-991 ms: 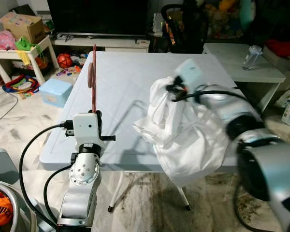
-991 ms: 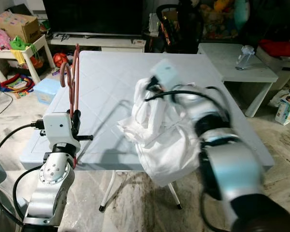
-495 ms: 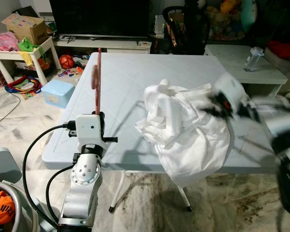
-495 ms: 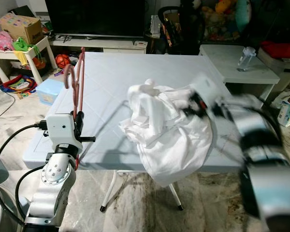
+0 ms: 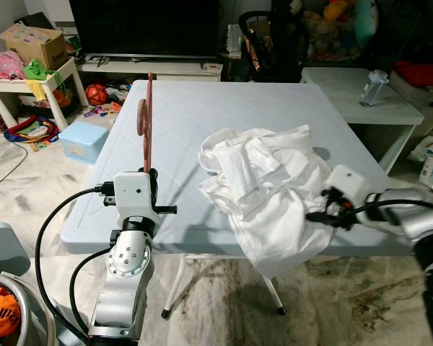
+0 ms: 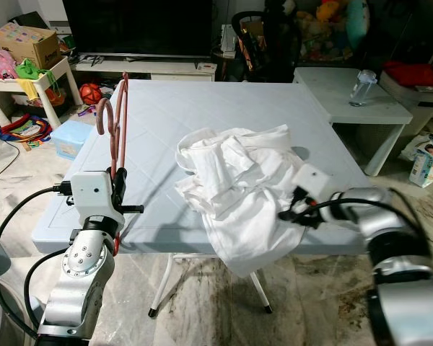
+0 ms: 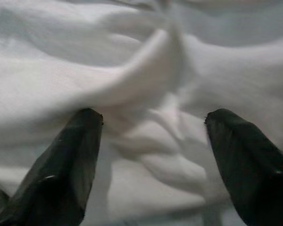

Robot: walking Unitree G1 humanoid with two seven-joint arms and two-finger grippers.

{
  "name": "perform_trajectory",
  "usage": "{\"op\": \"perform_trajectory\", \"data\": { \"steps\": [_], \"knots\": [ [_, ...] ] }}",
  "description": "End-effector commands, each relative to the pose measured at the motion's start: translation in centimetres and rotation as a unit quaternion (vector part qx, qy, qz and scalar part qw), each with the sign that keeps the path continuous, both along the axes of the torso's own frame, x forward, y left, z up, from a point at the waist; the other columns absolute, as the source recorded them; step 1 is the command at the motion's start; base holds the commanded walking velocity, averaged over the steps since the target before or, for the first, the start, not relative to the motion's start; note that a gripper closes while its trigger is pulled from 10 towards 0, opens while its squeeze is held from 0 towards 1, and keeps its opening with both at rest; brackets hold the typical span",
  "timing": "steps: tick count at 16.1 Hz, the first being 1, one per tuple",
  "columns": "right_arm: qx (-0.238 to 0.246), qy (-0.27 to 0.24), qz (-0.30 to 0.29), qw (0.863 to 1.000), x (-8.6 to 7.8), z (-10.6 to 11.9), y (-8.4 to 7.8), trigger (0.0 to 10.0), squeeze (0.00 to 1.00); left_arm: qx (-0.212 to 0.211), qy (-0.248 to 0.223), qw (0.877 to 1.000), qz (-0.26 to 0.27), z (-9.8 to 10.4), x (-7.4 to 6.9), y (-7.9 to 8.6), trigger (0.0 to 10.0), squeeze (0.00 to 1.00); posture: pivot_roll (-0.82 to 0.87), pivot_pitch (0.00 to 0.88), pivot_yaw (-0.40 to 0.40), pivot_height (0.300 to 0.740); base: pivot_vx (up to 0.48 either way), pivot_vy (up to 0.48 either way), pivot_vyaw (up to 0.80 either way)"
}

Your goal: Hang hanger

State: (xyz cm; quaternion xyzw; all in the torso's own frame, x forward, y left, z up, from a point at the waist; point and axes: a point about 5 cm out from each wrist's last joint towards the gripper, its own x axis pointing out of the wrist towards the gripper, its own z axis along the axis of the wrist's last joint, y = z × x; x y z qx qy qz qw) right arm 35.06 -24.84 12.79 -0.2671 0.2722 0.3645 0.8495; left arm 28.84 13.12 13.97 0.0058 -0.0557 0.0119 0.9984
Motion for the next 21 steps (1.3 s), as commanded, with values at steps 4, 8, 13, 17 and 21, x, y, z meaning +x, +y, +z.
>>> {"op": "perform_trajectory", "data": {
  "steps": [4,8,13,17,21],
  "knots": [
    [0.049,-0.011,0.011,0.999,0.3,-1.5,4.1,10.0,1.0,-0.001,0.012,1.0,-0.006,-0.4,-0.1,-0.2,10.0,0.0,0.11,0.0,-0.06,0.74,0.0,0.0,0.0],
    [0.079,-0.021,-0.012,0.997,0.5,-2.8,7.1,10.0,1.0,0.0,0.012,1.0,-0.004,-0.4,-0.1,-0.1,10.0,0.0,0.11,0.0,-0.066,0.74,0.0,0.0,0.0],
    [0.146,-0.046,-0.107,0.982,1.5,-3.6,13.8,10.0,1.0,-0.001,0.011,1.0,-0.002,-0.4,-0.1,-0.2,10.0,0.0,0.12,0.0,-0.074,0.74,0.0,0.0,0.0],
    [0.192,-0.096,-0.27,0.939,3.7,-0.8,15.2,10.0,1.0,-0.001,0.011,1.0,0.001,-0.3,-0.2,0.0,10.0,0.0,0.14,0.0,-0.08,0.74,0.0,0.0,0.0],
    [0.232,-0.225,-0.439,0.838,6.4,6.1,13.5,10.0,1.0,0.001,0.009,1.0,0.006,-0.2,-0.3,0.1,10.0,0.0,0.15,0.0,-0.086,0.74,0.0,0.0,0.0]
  ]
}}
